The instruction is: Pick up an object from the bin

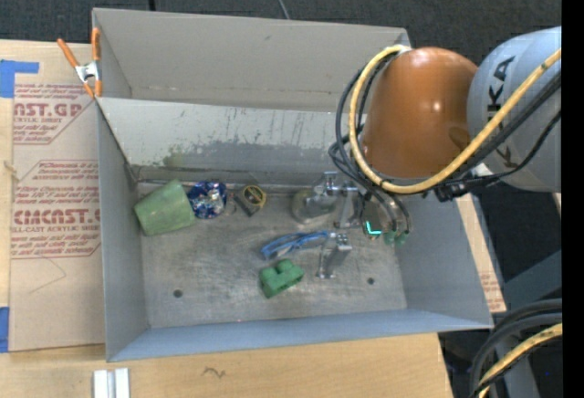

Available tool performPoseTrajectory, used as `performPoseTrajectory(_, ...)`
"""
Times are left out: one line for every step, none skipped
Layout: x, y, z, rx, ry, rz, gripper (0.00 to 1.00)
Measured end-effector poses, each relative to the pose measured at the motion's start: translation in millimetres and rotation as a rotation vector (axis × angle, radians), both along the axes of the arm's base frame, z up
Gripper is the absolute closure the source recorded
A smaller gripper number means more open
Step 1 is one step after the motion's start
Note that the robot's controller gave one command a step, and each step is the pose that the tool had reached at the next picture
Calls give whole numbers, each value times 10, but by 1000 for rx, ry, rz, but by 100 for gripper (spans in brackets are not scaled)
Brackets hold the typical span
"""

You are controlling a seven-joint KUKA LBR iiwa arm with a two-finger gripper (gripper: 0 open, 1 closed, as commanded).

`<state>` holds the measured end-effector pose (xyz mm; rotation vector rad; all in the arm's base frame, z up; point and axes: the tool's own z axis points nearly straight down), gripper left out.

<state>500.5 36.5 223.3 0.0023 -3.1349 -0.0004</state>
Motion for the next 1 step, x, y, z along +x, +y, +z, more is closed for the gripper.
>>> performPoseTrajectory(558, -268, -1360, 3, -18, 56, 0)
